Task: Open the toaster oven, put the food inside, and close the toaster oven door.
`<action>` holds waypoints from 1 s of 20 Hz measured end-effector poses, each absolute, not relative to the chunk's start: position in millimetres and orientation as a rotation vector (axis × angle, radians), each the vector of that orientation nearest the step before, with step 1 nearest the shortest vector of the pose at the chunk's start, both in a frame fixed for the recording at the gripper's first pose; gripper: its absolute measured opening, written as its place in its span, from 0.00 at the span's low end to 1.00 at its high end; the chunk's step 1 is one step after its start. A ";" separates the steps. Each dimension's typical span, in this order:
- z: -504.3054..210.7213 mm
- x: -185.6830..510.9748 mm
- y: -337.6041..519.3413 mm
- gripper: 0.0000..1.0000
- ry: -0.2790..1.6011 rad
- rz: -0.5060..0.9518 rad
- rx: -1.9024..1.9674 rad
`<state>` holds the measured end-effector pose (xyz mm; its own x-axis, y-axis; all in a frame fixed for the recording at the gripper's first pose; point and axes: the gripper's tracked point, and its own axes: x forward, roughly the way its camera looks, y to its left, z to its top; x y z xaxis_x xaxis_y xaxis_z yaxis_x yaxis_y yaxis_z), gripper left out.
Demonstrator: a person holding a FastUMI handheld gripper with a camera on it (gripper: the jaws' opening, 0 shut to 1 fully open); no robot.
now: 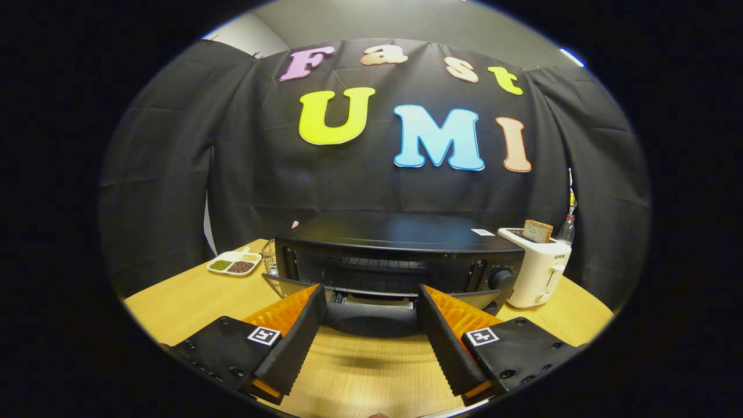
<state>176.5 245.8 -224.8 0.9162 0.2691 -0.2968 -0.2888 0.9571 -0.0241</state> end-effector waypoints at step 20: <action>-270.2 52.3 218.0 0.99 0.585 0.286 -0.050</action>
